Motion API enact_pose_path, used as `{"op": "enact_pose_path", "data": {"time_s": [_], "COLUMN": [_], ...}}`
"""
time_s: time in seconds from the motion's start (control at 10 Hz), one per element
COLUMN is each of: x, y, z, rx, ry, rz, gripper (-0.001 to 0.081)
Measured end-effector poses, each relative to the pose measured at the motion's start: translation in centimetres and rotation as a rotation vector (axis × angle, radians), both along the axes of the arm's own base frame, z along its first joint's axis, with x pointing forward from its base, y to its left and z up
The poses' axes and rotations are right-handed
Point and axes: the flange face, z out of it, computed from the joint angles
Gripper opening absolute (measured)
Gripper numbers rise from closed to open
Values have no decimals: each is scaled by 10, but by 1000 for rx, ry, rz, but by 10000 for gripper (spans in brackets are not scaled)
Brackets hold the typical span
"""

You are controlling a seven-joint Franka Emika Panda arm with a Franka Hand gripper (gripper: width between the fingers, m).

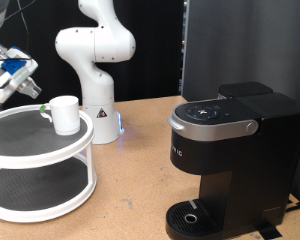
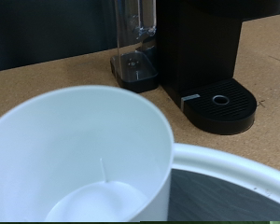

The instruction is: Make a cup of coffee with the keurig machine

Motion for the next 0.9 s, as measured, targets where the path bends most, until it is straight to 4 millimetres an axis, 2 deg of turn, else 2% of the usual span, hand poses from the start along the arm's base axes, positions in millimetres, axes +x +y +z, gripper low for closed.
{"op": "enact_pose_path", "data": {"time_s": [0.1,0.2,0.3,0.5,0.6,0.7,0.8,0.9], "x": [0,0,-1,-1,-1,-2,-3,-4], "y": [2,3,3,3,1,1,3,5], "z": [-6,-10,-13,-17,-18,-19,-21,-25], "rx": [0,-2,-4,-6,-26,-30,-24,-15], "ry": [0,1,2,-8,-34,-40,-33,-20], "rz": [7,12,13,6,17,21,25,31], "gripper": [4,127,127,403,403,587,718,718]}}
